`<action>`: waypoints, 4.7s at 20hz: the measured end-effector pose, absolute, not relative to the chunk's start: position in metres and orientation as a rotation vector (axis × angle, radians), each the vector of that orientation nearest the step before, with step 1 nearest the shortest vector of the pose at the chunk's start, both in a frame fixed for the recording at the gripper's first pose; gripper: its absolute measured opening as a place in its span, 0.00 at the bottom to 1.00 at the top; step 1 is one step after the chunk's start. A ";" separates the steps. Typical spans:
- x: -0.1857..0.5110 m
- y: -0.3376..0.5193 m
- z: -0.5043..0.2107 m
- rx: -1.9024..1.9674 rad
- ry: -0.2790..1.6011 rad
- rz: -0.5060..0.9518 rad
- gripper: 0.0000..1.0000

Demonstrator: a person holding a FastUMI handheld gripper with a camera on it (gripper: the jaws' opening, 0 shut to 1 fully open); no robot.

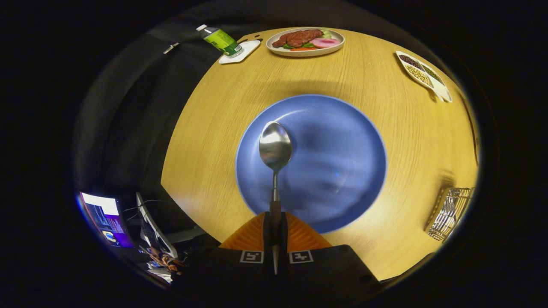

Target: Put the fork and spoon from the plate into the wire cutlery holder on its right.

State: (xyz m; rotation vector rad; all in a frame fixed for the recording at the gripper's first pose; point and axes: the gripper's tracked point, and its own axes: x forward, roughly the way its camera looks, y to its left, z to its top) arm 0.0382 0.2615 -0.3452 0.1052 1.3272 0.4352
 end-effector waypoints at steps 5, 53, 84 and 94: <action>0.024 0.209 -0.300 0.104 1.274 0.428 0.07; 0.015 -0.028 -0.214 -0.014 1.533 0.424 0.99; 0.023 -0.007 0.044 0.222 0.156 0.021 0.99; 0.005 -0.033 -0.003 0.057 0.057 -0.118 0.99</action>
